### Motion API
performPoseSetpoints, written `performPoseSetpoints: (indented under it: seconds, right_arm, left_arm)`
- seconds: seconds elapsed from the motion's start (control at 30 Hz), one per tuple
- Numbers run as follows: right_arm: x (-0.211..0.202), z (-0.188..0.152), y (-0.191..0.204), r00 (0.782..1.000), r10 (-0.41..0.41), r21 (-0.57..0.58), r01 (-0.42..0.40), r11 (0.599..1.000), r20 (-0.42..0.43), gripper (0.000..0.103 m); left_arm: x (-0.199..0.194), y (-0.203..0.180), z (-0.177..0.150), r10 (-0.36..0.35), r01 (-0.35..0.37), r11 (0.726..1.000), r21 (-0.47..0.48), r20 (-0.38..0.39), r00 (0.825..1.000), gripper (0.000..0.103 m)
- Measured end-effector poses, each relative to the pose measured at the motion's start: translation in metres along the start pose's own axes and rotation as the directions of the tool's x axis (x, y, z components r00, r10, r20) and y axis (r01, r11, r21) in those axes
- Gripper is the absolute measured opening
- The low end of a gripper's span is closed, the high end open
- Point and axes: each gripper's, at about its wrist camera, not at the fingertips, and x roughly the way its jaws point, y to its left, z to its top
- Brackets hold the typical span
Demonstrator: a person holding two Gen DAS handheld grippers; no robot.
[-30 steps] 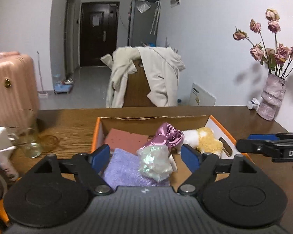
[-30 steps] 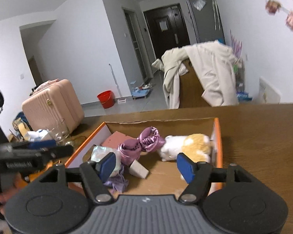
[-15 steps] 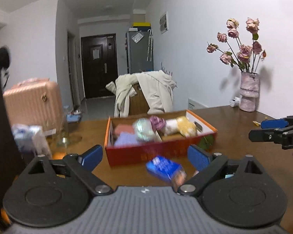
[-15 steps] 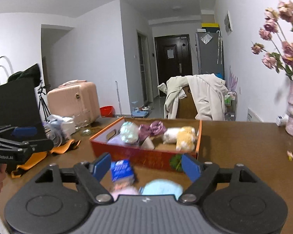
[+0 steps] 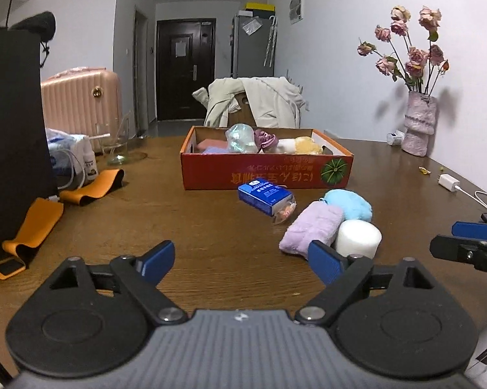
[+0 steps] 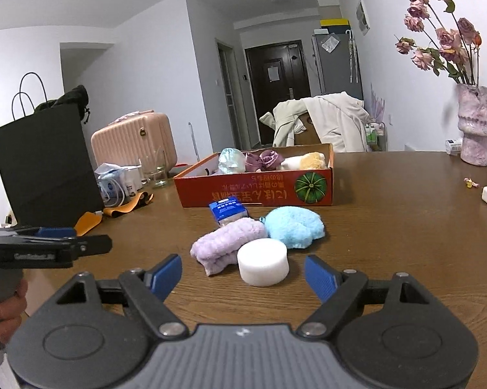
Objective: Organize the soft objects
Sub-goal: 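Close the left gripper on the snack packet while the right grips the white foam cylinder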
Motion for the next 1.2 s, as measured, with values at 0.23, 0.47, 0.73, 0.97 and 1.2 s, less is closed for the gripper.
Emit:
performPoseSetpoints:
  seconds: [0.23, 0.47, 0.73, 0.97, 1.2]
  right_arm:
    - [0.026, 0.002, -0.006, 1.0, -0.007, 0.009, 0.008, 1.0, -0.028, 0.081]
    - [0.079, 0.003, -0.012, 0.994, -0.032, -0.01, 0.031, 0.999, -0.105, 0.078]
    - [0.115, 0.006, -0.014, 0.988, -0.028, -0.038, 0.022, 0.999, -0.155, 0.077]
    - [0.13, 0.006, -0.021, 0.981, -0.007, -0.024, 0.002, 1.0, -0.194, 0.059]
    - [0.122, 0.006, -0.021, 0.982, 0.0, -0.022, -0.004, 1.0, -0.187, 0.056]
  left_arm:
    - [0.048, -0.008, 0.013, -0.045, 0.045, 0.999, 0.019, -0.028, 0.999, 0.063]
    - [0.137, -0.024, 0.035, -0.115, 0.123, 0.991, 0.056, -0.123, 0.986, 0.05]
    - [0.195, -0.034, 0.042, -0.154, 0.171, 0.983, 0.067, -0.205, 0.967, 0.04]
    - [0.206, -0.031, 0.04, -0.184, 0.2, 0.979, 0.039, -0.251, 0.95, 0.019]
    - [0.175, -0.03, 0.042, -0.193, 0.205, 0.978, 0.033, -0.221, 0.956, 0.019]
